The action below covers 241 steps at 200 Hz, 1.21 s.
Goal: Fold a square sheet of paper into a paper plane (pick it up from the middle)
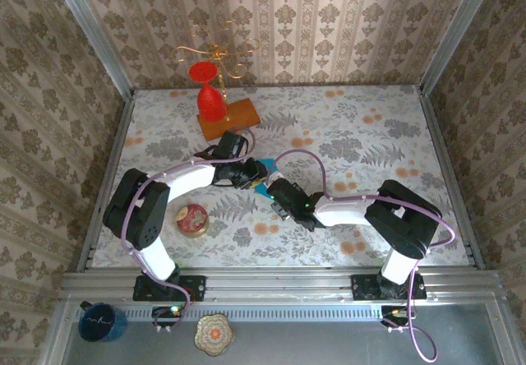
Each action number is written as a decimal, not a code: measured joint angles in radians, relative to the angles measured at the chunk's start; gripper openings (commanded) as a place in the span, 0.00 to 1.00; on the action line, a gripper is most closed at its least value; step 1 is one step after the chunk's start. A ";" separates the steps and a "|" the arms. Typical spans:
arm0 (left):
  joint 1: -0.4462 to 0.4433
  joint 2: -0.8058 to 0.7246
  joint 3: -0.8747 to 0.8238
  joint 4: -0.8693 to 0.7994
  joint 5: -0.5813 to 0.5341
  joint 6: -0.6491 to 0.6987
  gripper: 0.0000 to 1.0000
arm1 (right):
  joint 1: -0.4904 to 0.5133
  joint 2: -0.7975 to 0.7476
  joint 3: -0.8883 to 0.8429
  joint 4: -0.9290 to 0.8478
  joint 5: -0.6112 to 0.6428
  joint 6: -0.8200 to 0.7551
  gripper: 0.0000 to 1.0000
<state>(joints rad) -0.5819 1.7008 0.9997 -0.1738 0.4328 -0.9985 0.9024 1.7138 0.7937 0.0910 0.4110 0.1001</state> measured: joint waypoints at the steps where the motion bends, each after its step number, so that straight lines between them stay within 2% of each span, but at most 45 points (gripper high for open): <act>1: 0.000 -0.001 0.000 0.000 0.000 0.000 0.40 | 0.000 -0.001 -0.001 -0.001 -0.001 0.000 0.05; 14: 0.008 -0.021 -0.019 -0.001 -0.020 -0.001 0.45 | 0.000 -0.005 -0.011 -0.002 -0.011 0.003 0.05; 33: 0.017 -0.070 -0.061 -0.003 -0.053 -0.004 0.49 | 0.000 -0.008 -0.019 -0.004 -0.039 0.008 0.04; 83: 0.019 -0.224 -0.186 0.003 -0.134 -0.012 0.51 | -0.005 -0.008 -0.030 0.004 -0.135 0.057 0.02; 115: 0.019 -0.267 -0.234 0.015 -0.155 -0.016 0.51 | -0.036 -0.009 -0.031 0.021 -0.218 0.099 0.01; 176: -0.007 -0.264 -0.267 0.091 -0.136 -0.015 0.49 | -0.145 -0.012 -0.031 0.034 -0.483 0.212 0.00; 241: -0.049 -0.143 -0.266 0.172 -0.071 -0.002 0.50 | -0.245 -0.006 -0.074 0.122 -0.729 0.360 0.00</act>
<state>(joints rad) -0.6308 1.5574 0.7338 -0.0013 0.3622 -1.0004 0.6579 1.7081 0.7197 0.2127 -0.3176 0.4603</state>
